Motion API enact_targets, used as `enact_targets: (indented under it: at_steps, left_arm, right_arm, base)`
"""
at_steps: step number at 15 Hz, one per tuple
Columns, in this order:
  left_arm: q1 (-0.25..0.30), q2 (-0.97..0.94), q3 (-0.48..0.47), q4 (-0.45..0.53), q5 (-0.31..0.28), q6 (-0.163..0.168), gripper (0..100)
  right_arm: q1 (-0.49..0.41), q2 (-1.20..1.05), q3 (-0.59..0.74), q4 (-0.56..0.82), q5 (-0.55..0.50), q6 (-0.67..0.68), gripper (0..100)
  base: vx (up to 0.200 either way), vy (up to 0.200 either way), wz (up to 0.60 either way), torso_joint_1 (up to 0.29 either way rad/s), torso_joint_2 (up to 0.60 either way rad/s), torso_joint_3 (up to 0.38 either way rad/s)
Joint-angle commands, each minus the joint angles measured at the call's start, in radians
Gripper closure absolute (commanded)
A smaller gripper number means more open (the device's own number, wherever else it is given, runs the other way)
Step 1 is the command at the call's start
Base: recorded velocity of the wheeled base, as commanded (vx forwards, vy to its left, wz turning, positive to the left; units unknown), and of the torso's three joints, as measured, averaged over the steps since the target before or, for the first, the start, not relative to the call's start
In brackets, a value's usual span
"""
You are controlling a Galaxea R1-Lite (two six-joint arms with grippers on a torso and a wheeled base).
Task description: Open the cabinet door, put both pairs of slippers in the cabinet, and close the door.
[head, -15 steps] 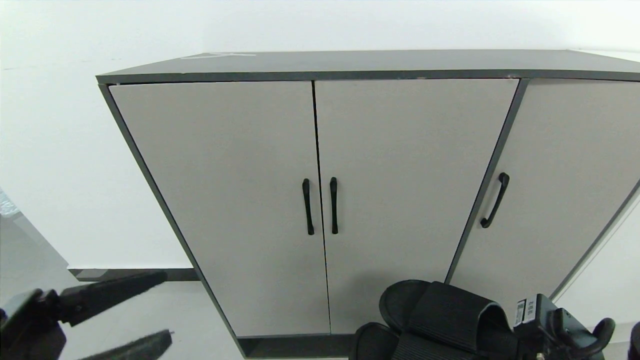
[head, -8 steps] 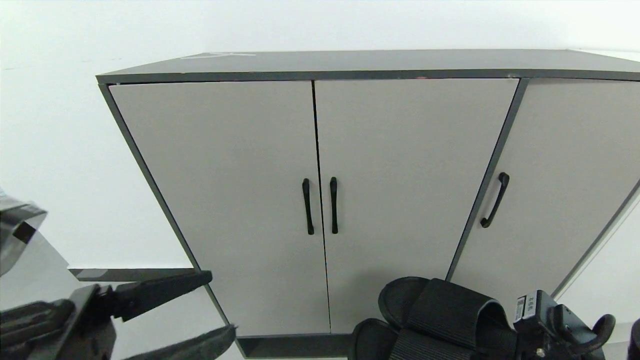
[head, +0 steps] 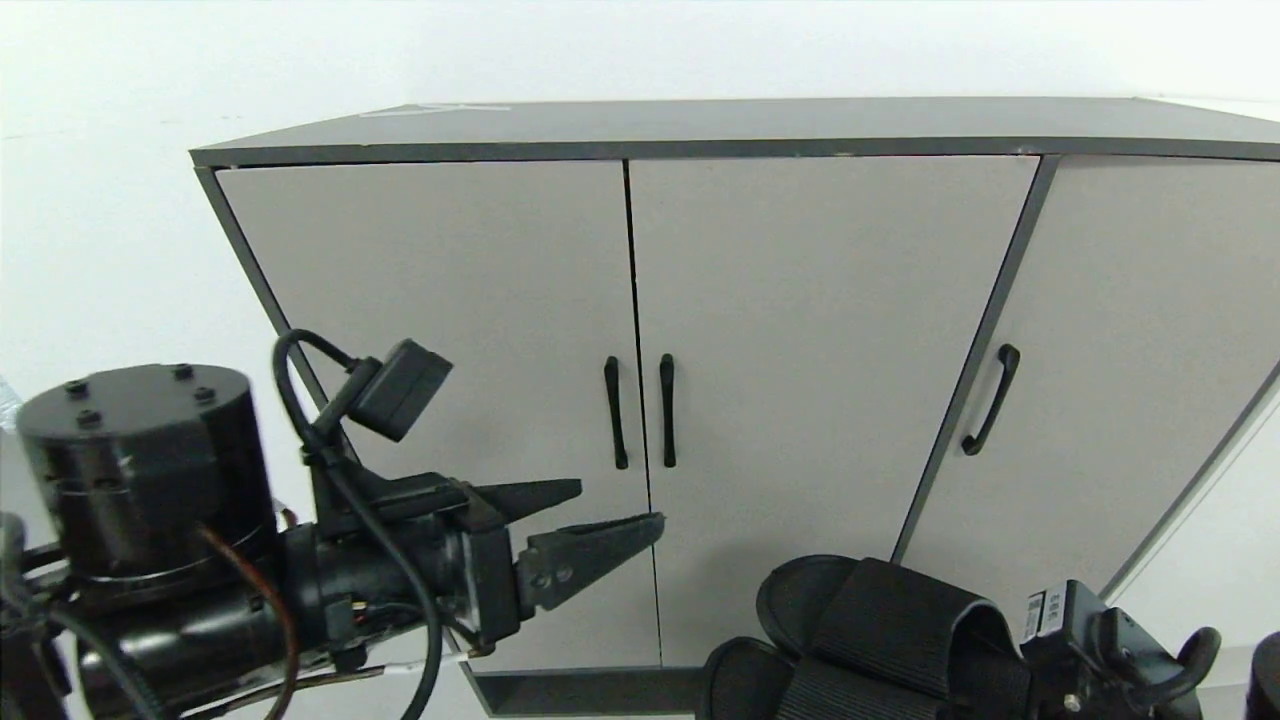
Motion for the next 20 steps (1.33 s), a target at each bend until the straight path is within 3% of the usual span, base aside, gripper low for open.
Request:
enact_targets:
  at_steps: [1,6,11,14,20]
  left_arm:
    - [0.000,0.153,-0.090,-0.002,0.003,0.003,0]
    - [0.006,0.256,-0.237,0.000,0.014,0.004,0]
    - [0.034,0.317,-0.313,0.000,0.016,0.009,0]
    - [0.054,0.355,-0.349,0.000,0.017,0.036,0]
    - [0.054,0.410,-0.411,0.000,0.020,0.045,0]
  right_arm:
    - [-0.001,0.003,0.000,0.000,0.000,-0.002,100]
    - [-0.001,0.003,0.000,0.000,0.000,-0.002,100]
    - [-0.001,0.000,0.000,0.000,0.000,-0.003,100]
    - [-0.001,0.000,0.000,0.000,0.000,-0.003,100]
    - [-0.001,-0.001,0.001,0.000,0.000,-0.003,100]
  base:
    - [0.000,0.000,0.00,0.000,0.00,0.000]
    - [0.000,0.000,0.00,0.000,0.00,0.000]
    - [0.000,0.000,0.00,0.000,0.00,0.000]
    - [0.000,0.000,0.00,0.000,0.00,0.000]
    - [0.000,0.000,0.00,0.000,0.00,0.000]
